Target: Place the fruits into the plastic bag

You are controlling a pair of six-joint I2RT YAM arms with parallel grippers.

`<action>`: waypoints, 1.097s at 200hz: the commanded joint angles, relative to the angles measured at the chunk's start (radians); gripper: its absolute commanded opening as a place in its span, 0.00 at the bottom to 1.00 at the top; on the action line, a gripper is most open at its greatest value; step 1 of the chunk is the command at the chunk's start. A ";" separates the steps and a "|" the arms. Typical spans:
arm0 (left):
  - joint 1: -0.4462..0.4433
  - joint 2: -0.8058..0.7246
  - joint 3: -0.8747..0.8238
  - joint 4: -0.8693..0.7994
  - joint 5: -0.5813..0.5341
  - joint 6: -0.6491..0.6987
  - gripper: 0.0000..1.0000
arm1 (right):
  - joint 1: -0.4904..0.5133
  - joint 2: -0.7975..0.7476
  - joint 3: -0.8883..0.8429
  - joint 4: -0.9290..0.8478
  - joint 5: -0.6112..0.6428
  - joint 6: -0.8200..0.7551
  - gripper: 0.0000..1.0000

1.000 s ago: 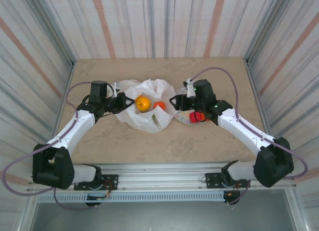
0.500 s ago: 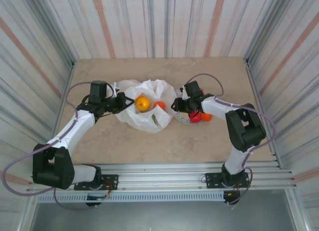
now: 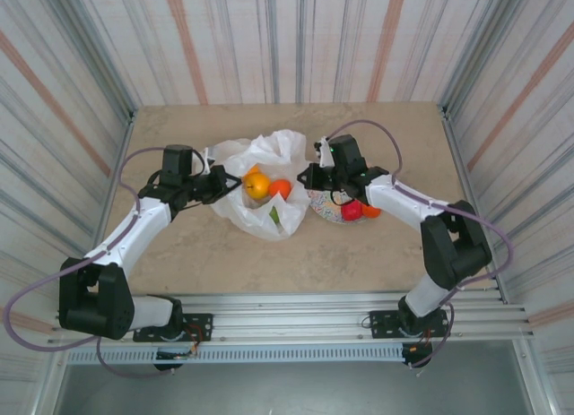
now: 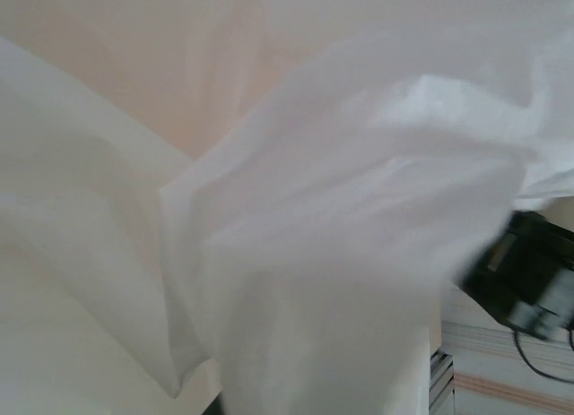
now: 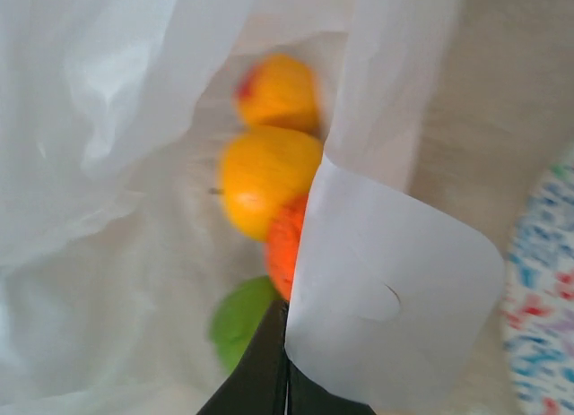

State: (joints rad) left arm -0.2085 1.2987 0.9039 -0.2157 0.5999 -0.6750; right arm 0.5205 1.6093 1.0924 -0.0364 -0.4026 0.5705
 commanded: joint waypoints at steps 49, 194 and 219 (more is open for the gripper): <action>0.072 -0.168 -0.042 0.037 -0.103 -0.068 0.00 | 0.018 -0.053 0.016 0.060 -0.040 0.053 0.00; 0.034 -0.047 -0.002 0.009 -0.021 -0.007 0.00 | 0.017 -0.107 -0.001 -0.285 0.200 -0.173 0.41; 0.034 -0.043 -0.003 0.013 -0.028 -0.003 0.00 | -0.003 -0.193 -0.017 -0.372 0.308 -0.205 0.58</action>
State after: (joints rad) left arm -0.1722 1.2568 0.8814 -0.2081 0.5468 -0.7040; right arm 0.5358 1.5261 1.0901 -0.2783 -0.2451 0.4412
